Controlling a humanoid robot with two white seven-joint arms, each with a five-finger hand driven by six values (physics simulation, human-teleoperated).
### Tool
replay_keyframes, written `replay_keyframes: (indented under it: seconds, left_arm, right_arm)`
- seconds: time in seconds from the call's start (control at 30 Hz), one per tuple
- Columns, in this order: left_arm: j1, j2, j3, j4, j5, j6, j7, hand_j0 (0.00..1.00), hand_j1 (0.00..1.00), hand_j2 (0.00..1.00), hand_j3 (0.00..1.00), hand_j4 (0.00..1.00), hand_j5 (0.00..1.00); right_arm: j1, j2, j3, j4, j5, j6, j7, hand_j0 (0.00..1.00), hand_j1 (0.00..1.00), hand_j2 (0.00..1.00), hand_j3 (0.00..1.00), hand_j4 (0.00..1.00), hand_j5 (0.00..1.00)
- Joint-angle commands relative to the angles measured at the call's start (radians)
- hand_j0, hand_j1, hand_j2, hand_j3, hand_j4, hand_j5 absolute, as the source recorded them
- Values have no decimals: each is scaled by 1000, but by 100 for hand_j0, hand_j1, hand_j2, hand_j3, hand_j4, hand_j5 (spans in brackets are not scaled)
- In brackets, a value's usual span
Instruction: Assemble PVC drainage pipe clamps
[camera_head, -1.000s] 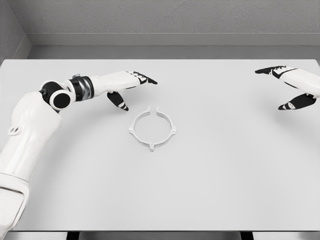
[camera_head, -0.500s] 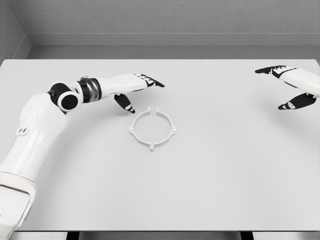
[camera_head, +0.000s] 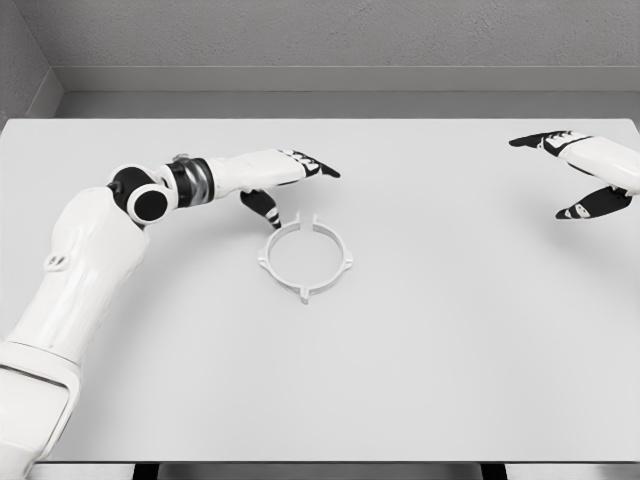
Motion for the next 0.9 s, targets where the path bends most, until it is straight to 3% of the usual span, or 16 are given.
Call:
replay_keyframes:
  seconds: [0.0,0.8,0.87]
  left_arm:
    - [0,-9,-7,1,-13,-4,-1,100,100,100,100,100,100]
    - [-17,-26,-34,1,-13,-4,-1,100,100,100,100,100,100]
    - [-43,-10,-18,16,-13,-4,-1,100,100,100,100,100,100]
  right_arm:
    - [0,-1,0,-1,-7,3,0,100,100,100,100,100,100]
    - [-3,3,3,-1,-6,3,0,100,100,100,100,100,100]
    - [-3,3,2,-1,-7,3,0,100,100,100,100,100,100]
